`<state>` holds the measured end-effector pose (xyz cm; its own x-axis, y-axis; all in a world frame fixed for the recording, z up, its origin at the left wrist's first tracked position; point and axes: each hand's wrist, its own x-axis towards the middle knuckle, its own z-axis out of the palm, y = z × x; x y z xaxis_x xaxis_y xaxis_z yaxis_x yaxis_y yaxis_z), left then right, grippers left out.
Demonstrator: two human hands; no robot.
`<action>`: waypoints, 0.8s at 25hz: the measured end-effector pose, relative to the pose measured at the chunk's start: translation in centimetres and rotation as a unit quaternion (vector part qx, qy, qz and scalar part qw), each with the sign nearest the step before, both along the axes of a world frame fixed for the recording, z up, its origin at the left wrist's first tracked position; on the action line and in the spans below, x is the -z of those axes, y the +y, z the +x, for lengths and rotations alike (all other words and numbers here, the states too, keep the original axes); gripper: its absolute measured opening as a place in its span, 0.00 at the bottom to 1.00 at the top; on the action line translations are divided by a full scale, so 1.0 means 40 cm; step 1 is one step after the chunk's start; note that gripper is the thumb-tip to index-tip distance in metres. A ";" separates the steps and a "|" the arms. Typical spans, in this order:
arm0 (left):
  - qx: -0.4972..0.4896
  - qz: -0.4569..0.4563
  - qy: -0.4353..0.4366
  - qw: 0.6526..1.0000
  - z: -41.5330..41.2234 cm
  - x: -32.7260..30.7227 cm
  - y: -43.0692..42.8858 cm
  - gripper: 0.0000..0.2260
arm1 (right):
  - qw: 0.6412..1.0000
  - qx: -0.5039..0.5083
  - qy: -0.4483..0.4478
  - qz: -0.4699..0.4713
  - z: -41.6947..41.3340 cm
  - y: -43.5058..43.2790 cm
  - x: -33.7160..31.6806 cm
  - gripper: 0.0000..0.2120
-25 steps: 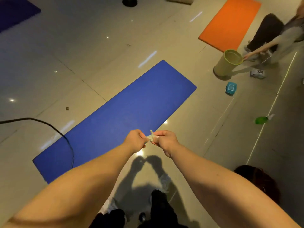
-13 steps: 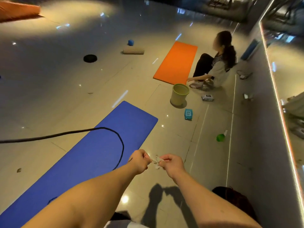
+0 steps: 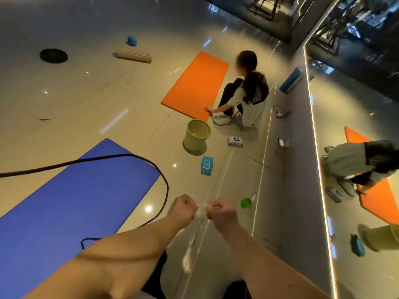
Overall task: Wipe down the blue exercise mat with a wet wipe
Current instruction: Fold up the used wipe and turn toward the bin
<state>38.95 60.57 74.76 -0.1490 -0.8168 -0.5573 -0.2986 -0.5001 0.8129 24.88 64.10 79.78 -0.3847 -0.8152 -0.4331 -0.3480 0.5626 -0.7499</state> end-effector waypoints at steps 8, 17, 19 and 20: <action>0.083 -0.026 -0.019 0.996 -0.292 -0.099 -0.574 0.09 | 0.999 0.018 0.037 0.004 -0.263 -0.557 -0.159 0.03; 0.028 -0.041 -0.057 0.997 -0.420 -0.027 -1.072 0.14 | 0.999 -0.038 0.017 0.001 -0.456 -1.100 -0.049 0.04; 0.022 -0.035 -0.074 0.996 -0.454 -0.012 -1.180 0.12 | 0.998 -0.067 0.015 0.003 -0.507 -1.222 -0.004 0.05; 0.013 -0.033 -0.081 0.996 -0.478 -0.009 -1.238 0.13 | 0.997 -0.078 0.009 0.006 -0.539 -1.291 0.020 0.05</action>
